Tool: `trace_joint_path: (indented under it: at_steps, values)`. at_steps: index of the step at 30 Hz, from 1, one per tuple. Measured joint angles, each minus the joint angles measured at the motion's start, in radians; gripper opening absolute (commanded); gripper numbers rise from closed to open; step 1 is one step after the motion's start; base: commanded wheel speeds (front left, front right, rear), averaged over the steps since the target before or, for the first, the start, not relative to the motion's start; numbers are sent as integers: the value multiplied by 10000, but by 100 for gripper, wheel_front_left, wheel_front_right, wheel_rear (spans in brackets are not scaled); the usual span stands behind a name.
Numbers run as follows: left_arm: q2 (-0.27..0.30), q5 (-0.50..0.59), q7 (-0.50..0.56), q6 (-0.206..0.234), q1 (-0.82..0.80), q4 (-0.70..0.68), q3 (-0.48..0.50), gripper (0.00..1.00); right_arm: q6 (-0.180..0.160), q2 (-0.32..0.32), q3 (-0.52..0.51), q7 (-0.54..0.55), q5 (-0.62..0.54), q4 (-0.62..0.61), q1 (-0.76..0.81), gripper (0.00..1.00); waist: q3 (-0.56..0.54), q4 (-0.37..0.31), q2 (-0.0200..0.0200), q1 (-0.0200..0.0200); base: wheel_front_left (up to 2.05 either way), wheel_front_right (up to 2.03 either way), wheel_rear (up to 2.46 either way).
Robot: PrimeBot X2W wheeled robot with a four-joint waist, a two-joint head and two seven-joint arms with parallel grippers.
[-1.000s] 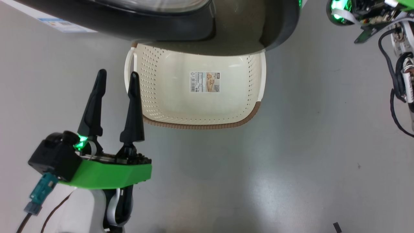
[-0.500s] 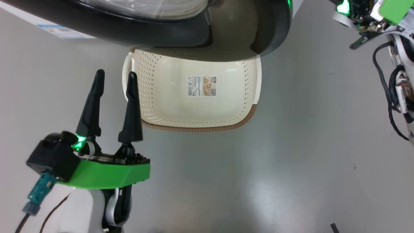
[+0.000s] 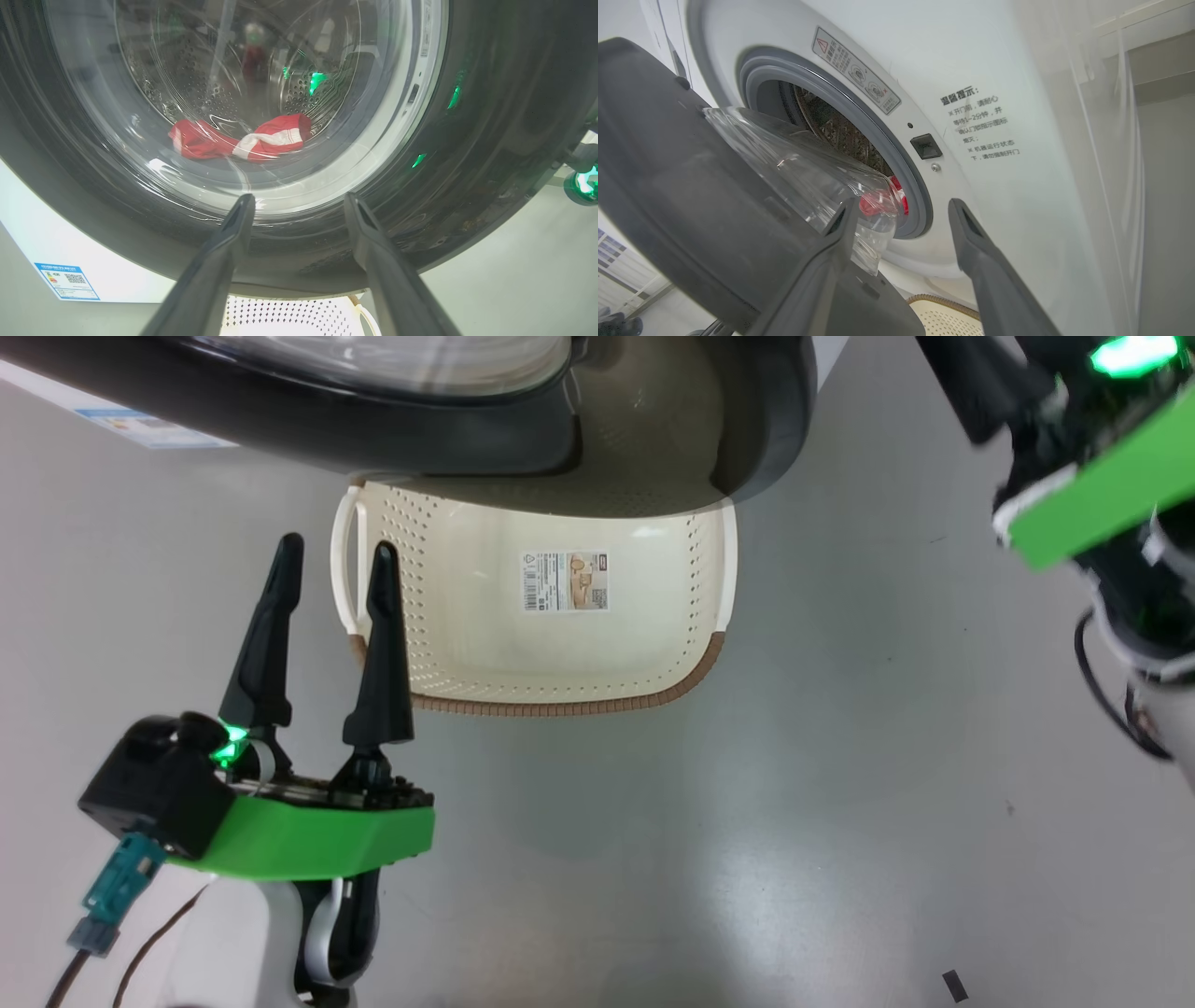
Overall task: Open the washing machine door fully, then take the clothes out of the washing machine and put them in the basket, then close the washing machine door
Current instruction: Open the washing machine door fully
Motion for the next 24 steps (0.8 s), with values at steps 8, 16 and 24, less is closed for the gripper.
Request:
trace_joint_path:
  at_steps: [8,16,24]
  values:
    - [0,184,-2,-2,-2,6,111,100,2,-838,1331,-3505,-2236,1181,954,100,-186,-235,0,0,0,0,0]
    - [4,295,-4,-2,17,-38,228,100,4,895,-1664,-3576,-5693,846,2671,100,-367,-543,0,0,0,0,0]
    - [4,295,-17,10,47,-153,245,100,12,2224,-3170,-3584,-8374,-688,4383,100,-447,-671,0,0,0,0,0]
